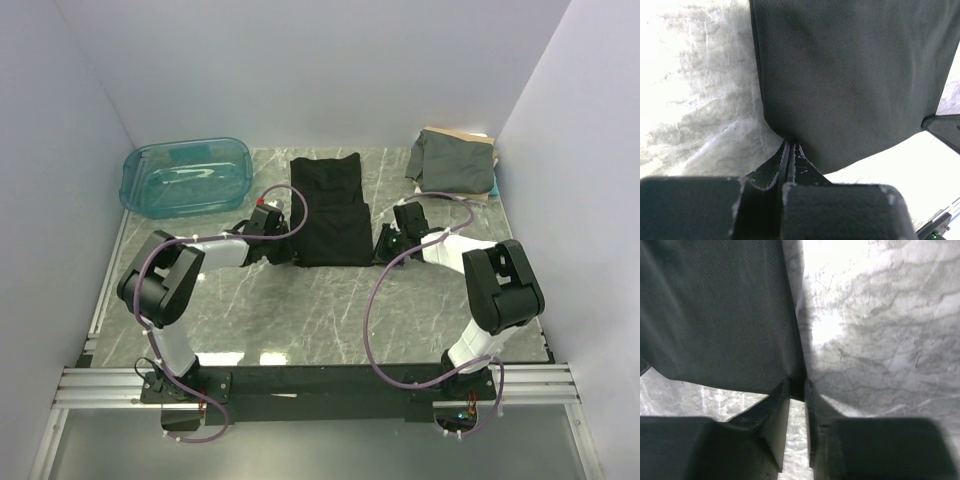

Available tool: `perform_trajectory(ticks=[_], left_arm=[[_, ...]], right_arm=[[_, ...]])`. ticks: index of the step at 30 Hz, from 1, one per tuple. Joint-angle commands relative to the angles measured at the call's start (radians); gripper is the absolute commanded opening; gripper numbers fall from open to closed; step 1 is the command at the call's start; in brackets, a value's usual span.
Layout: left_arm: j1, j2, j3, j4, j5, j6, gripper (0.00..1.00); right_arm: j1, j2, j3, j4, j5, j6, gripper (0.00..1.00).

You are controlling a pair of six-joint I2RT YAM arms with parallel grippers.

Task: Fold and stack the t-shirts
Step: Fold the tshirt

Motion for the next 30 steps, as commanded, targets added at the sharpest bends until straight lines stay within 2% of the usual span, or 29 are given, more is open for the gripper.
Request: perform_trajectory(ticks=[1, 3, 4, 6, 12, 16, 19, 24, 28, 30], left_arm=[[-0.01, -0.03, -0.042, -0.037, -0.028, 0.02, 0.01], [-0.013, -0.035, -0.049, -0.035, -0.029, 0.015, 0.01], [-0.015, -0.039, -0.055, -0.035, -0.028, 0.015, 0.01], [-0.022, -0.05, -0.061, -0.035, -0.034, 0.011, 0.01], [-0.07, -0.133, -0.13, -0.043, -0.088, -0.015, 0.01], [-0.105, -0.223, -0.231, -0.062, -0.114, -0.055, 0.01], [-0.169, -0.334, -0.311, -0.091, -0.149, -0.104, 0.01], [-0.369, -0.534, -0.375, -0.219, -0.265, -0.23, 0.01], [-0.438, -0.68, -0.438, -0.299, -0.296, -0.32, 0.01], [-0.473, -0.757, -0.449, -0.322, -0.308, -0.348, 0.01]], right_arm=[[-0.004, 0.023, 0.013, 0.013, 0.01, -0.011, 0.2], [-0.004, 0.021, 0.015, 0.007, 0.014, -0.013, 0.13], [-0.006, 0.014, 0.009, 0.01, 0.004, -0.014, 0.06], [-0.006, 0.001, -0.008, 0.021, -0.004, -0.013, 0.0], [-0.003, -0.092, -0.112, 0.022, -0.021, -0.005, 0.0], [0.002, -0.234, -0.223, -0.013, -0.003, 0.015, 0.0], [0.04, -0.377, -0.321, -0.044, 0.008, 0.038, 0.0], [0.18, -0.59, -0.41, -0.191, 0.092, 0.108, 0.0], [0.243, -0.797, -0.452, -0.285, 0.114, 0.174, 0.0], [0.251, -0.851, -0.452, -0.341, 0.111, 0.18, 0.0]])
